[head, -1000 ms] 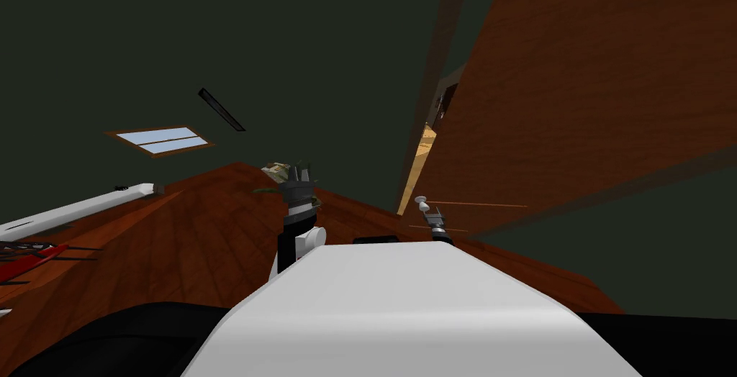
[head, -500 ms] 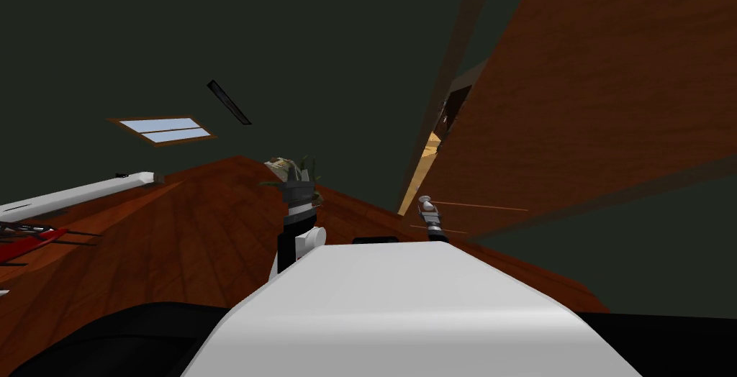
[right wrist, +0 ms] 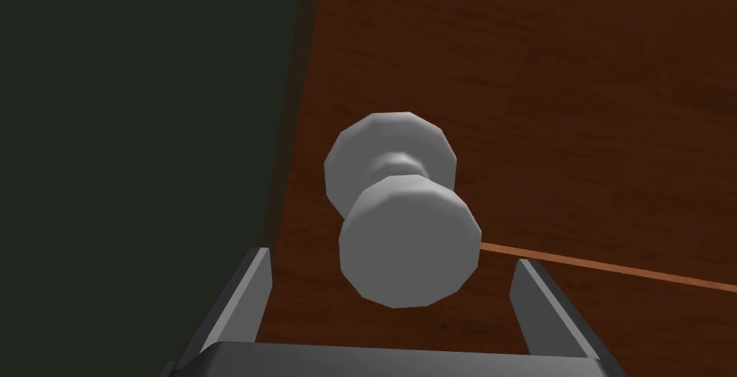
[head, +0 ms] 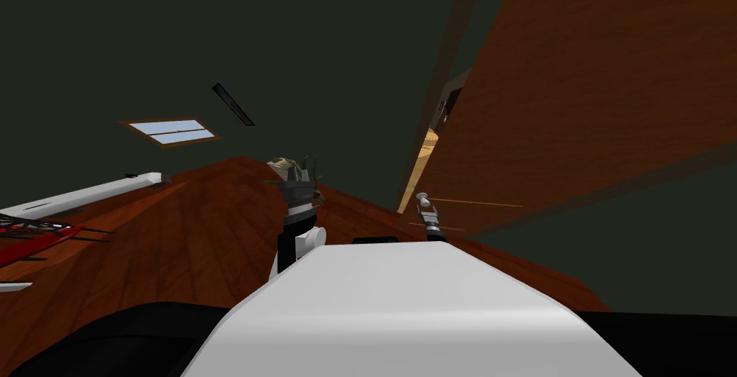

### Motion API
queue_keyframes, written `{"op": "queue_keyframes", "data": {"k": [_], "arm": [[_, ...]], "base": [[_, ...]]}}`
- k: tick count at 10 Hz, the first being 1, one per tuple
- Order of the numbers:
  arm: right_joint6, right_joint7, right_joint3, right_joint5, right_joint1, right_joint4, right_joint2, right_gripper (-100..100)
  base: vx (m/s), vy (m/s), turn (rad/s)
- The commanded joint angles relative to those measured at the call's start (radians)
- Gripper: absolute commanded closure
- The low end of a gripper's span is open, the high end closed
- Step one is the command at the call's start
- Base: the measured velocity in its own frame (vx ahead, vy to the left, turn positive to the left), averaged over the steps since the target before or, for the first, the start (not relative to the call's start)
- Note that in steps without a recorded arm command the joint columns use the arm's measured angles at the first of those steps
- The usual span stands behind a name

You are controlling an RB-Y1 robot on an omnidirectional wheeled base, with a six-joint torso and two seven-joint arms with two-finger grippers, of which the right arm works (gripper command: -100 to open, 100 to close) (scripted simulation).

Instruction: Pull the door open

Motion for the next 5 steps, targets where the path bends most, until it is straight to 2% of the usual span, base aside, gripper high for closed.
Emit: {"op": "queue_keyframes", "data": {"k": [1,5], "arm": [[0.005,-0.047,0.005,-0.007,0.007,-0.014,0.007,-100],[0.016,-0.139,0.019,-0.024,0.024,-0.049,0.024,-100]], "base": [[-0.046,0.005,0.006],[-0.075,-0.001,0.008]]}}
